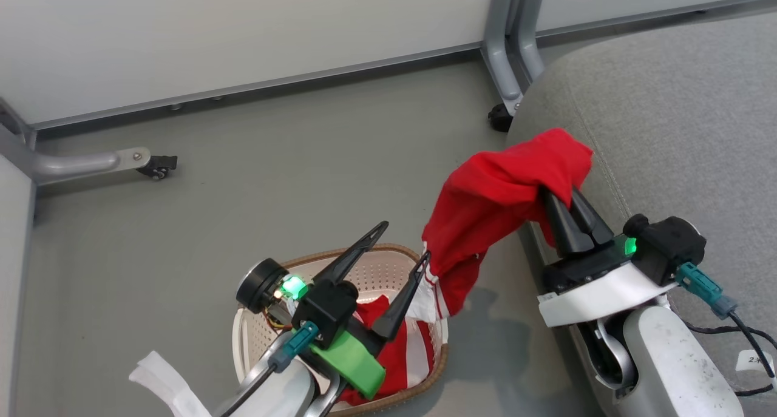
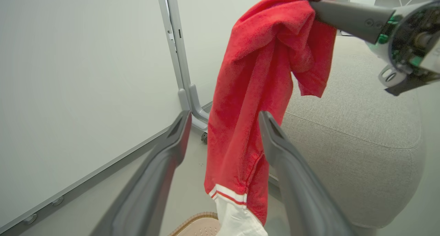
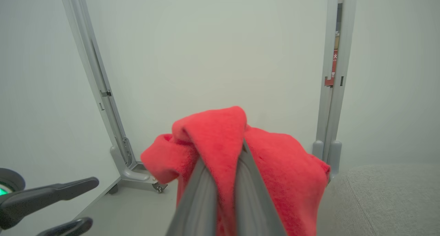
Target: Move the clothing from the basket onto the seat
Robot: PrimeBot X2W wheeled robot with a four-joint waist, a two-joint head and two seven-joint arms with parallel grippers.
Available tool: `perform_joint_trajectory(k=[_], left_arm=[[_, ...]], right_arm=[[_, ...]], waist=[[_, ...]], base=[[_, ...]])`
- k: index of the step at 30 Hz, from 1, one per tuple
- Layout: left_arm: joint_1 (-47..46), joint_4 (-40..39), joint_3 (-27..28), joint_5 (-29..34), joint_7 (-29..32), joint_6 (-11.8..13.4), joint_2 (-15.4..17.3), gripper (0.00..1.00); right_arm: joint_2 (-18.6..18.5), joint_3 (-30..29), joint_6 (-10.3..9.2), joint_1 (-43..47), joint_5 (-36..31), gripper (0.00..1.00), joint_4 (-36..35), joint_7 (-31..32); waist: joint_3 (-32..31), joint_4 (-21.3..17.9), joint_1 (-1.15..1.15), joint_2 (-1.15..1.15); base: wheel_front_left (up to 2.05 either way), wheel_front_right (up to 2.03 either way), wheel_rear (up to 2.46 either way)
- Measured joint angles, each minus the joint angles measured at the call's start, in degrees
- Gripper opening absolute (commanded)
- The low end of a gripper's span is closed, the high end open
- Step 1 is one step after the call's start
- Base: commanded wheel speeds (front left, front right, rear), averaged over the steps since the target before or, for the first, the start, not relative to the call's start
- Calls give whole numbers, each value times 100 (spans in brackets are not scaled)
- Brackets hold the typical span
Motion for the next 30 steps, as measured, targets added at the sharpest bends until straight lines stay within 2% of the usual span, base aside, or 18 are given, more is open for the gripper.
perform_joint_trajectory(k=[5,15,25,30], left_arm=[[174,-71,162,137,-1,22,7,100],[160,-130,225,333,-1,-130,119,100],[-90,-83,7,414,-1,-224,229,100],[-269,-96,-155,421,-1,-232,252,100]], right_arm=[[137,-216,0,3,55,0,-377,-1],[241,-328,-1,287,68,0,-1101,-1],[256,-493,0,485,246,0,-1575,-1],[258,-634,-1,387,90,0,-1755,0]], waist=[[195,-303,0,0],[612,-1137,0,0],[1012,-1994,0,0],[1255,-2246,0,0]], base=[[0,0,0],[0,0,0],[0,0,0],[0,0,0]])
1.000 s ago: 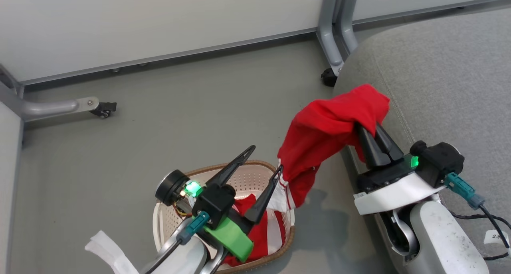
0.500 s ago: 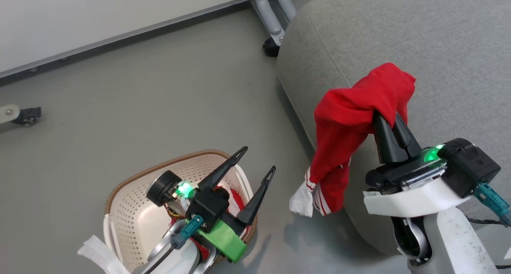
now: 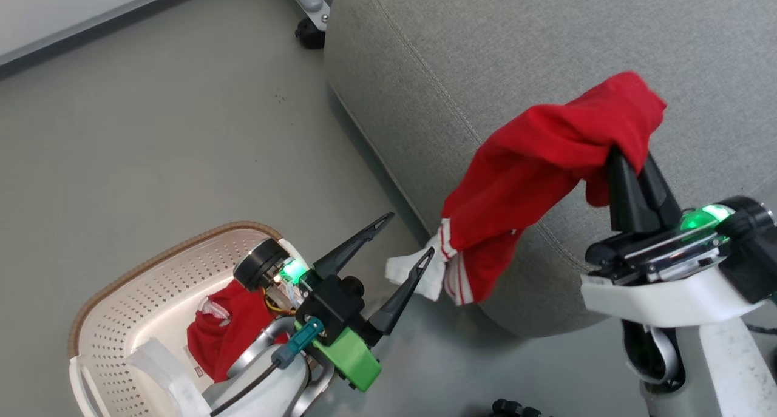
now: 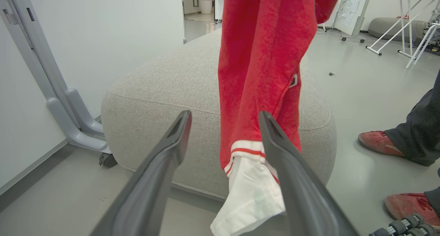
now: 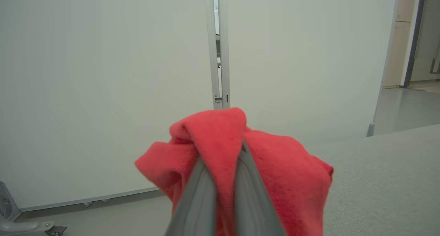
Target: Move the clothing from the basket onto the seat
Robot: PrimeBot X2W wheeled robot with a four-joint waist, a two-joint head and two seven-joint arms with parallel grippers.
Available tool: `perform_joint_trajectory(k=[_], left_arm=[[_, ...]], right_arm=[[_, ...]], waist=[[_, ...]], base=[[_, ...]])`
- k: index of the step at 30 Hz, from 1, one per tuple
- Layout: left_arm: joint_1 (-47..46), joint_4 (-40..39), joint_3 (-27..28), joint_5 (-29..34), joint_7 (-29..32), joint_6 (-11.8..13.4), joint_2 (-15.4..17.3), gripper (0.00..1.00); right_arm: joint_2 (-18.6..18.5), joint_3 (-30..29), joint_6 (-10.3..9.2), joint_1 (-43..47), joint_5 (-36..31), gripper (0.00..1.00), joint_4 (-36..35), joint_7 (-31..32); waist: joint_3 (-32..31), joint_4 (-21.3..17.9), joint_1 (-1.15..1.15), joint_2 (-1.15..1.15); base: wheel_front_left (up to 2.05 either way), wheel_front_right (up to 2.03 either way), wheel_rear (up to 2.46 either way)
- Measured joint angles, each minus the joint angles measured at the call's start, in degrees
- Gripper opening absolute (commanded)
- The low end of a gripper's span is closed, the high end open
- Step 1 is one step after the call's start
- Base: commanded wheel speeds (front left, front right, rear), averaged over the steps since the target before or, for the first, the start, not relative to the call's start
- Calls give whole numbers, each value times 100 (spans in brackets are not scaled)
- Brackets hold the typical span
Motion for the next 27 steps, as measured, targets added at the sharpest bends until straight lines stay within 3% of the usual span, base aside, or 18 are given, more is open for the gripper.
perform_joint_trajectory(k=[4,10,17,23,27], left_arm=[[-177,-123,-164,27,70,-4,93,100],[-442,-697,-359,71,376,-23,287,100],[-564,-1296,-300,104,502,56,446,100],[-682,-1373,-227,122,499,129,483,100],[-765,-1373,-118,130,505,235,547,100]], right_arm=[[-19,-256,1,-667,-123,0,-201,-1],[-487,-1201,1,-1997,271,0,-94,-1],[-1187,-2229,1,-3428,679,0,743,-10],[-1390,-2694,1,-3395,576,0,1596,-9],[-1241,-2840,1,-2983,268,0,2371,-9]], waist=[[264,-67,0,0],[753,22,0,0],[1323,333,1,0],[1695,644,1,0],[1922,764,0,0]], base=[[0,0,0],[0,0,0],[0,0,0],[0,0,0],[0,0,0]])
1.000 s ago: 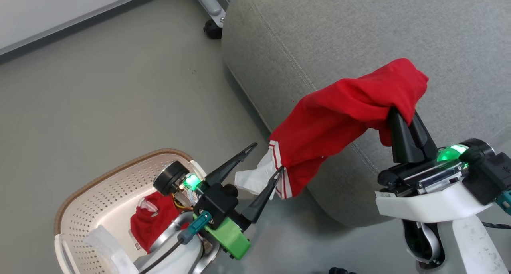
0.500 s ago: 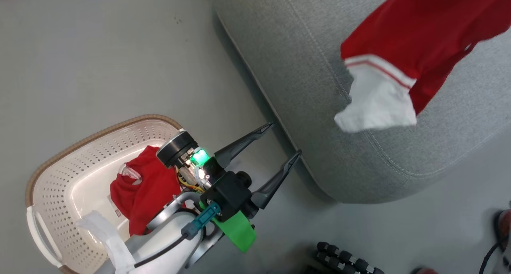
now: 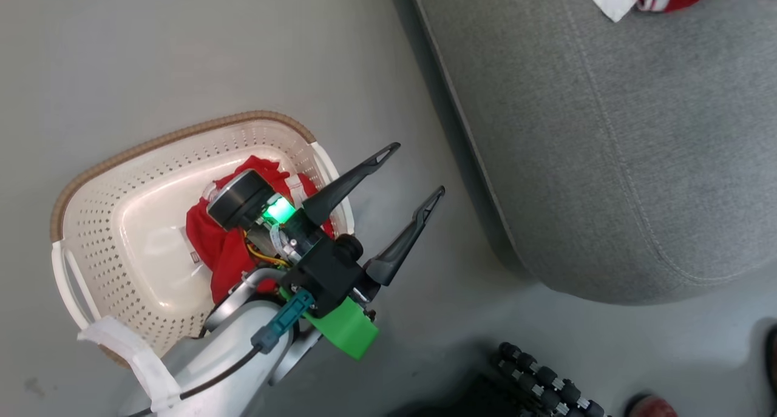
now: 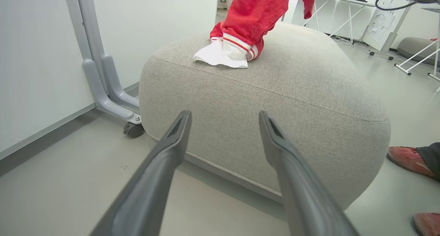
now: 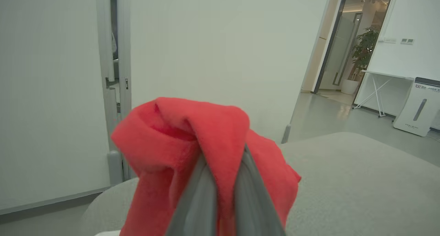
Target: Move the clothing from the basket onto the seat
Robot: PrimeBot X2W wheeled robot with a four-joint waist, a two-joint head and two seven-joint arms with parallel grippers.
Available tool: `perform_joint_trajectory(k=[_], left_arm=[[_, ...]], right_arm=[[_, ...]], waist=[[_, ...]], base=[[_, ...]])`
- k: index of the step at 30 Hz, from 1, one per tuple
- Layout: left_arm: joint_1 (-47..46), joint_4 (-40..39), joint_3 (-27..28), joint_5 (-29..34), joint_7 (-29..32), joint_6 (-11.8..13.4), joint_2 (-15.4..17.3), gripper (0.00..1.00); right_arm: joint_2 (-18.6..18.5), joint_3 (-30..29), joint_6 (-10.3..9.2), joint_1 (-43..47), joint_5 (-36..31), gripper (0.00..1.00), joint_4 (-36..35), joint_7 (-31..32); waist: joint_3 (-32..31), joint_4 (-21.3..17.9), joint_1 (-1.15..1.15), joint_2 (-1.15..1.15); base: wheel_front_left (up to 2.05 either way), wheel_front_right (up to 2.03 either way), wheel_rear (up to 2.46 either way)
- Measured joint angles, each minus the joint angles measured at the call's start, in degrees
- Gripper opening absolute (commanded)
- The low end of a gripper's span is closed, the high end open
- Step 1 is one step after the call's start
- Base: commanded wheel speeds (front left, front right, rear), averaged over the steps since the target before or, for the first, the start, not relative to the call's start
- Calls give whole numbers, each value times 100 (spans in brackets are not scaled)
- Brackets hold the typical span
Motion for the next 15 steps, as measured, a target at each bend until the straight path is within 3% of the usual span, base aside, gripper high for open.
perform_joint_trajectory(k=[4,5,6,7,15], left_arm=[[-30,73,31,-18,-18,15,37,100],[-30,101,31,-38,-44,24,25,100],[-30,138,31,-48,-65,30,10,100],[-29,174,32,-63,-93,40,-7,100],[196,626,87,-348,-368,158,-277,100]], right_arm=[[264,-193,0,383,-246,0,678,0],[350,-263,0,505,-318,13,837,0],[469,-346,0,612,-374,35,1007,0],[548,-401,0,702,-461,100,1103,1],[1072,-723,0,1675,-1048,100,854,0]], waist=[[103,101,0,0],[94,122,0,0],[69,140,0,0],[42,153,0,0],[-456,192,-1,0]], base=[[0,0,0],[0,0,0],[0,0,0],[0,0,0],[0,0,0]])
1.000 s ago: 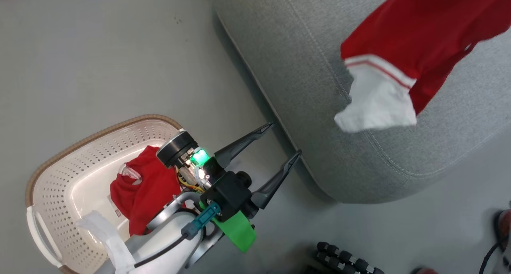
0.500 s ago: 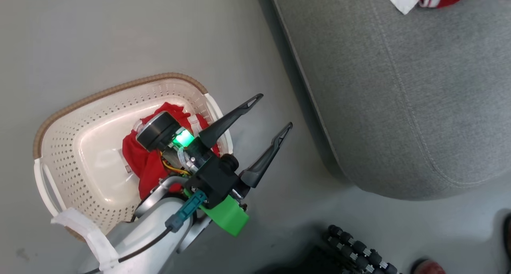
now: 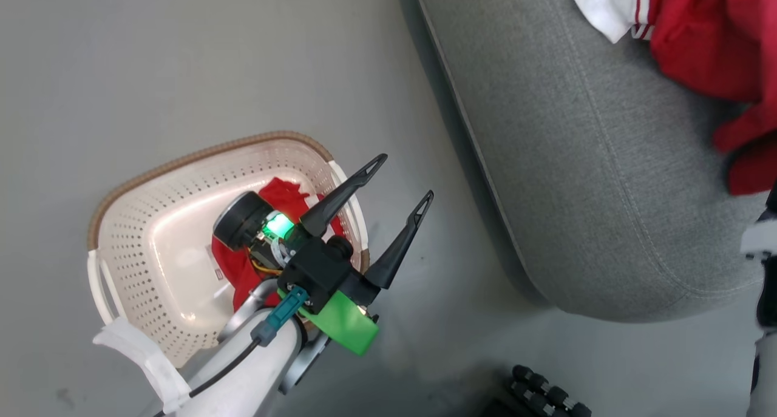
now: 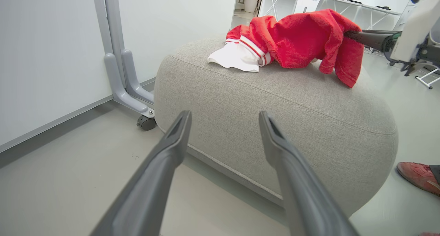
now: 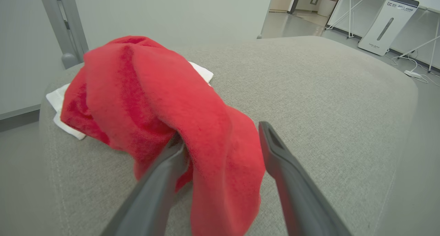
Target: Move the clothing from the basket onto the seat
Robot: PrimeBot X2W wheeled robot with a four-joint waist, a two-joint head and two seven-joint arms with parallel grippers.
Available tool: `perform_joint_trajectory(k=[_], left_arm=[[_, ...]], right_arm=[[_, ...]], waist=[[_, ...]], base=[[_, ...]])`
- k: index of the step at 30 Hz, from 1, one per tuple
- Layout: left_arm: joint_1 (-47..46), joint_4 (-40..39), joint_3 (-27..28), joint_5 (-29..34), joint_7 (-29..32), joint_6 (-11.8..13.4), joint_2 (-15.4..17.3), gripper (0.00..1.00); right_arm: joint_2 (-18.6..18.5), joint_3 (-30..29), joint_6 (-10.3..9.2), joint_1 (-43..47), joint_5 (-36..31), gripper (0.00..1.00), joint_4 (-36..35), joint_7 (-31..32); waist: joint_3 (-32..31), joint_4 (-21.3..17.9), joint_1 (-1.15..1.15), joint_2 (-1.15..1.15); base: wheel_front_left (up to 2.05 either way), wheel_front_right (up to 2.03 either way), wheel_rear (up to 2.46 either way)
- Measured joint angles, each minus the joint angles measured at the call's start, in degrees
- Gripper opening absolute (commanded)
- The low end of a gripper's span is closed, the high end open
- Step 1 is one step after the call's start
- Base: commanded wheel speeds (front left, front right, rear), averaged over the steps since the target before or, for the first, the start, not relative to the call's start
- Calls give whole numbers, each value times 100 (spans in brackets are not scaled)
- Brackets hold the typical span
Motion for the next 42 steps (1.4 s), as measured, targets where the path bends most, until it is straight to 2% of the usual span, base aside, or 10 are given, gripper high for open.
perform_joint_trajectory(k=[6,10,20,23,31,36,42], left_arm=[[304,380,205,-213,-104,119,-264,100],[554,354,576,-286,-129,192,-539,100],[1486,374,1656,-186,-137,107,-1063,100],[1674,424,1866,127,-138,74,-1089,100],[2320,434,2652,120,-138,57,-1228,100],[2607,19,3110,48,-141,2,-1255,100],[2988,-524,3225,-143,-142,-85,-1262,100]], right_arm=[[164,441,0,776,237,100,-623,0],[180,833,0,1232,438,100,-971,0],[188,2228,0,1629,216,100,-1154,0],[192,2496,0,1691,168,100,-1163,0],[190,3000,0,2042,159,100,-1245,0],[189,3197,0,2161,180,100,-1326,0],[188,3323,0,2321,249,100,-1376,0]], waist=[[-511,95,0,0],[-887,231,0,0],[-1743,920,0,0],[-1993,1174,0,0],[-2751,1757,0,0],[-3145,2028,-1,0],[-3528,2179,-1,0]], base=[[0,0,0],[0,0,0],[0,0,0],[0,0,0],[0,0,0],[0,0,0],[0,0,0]])
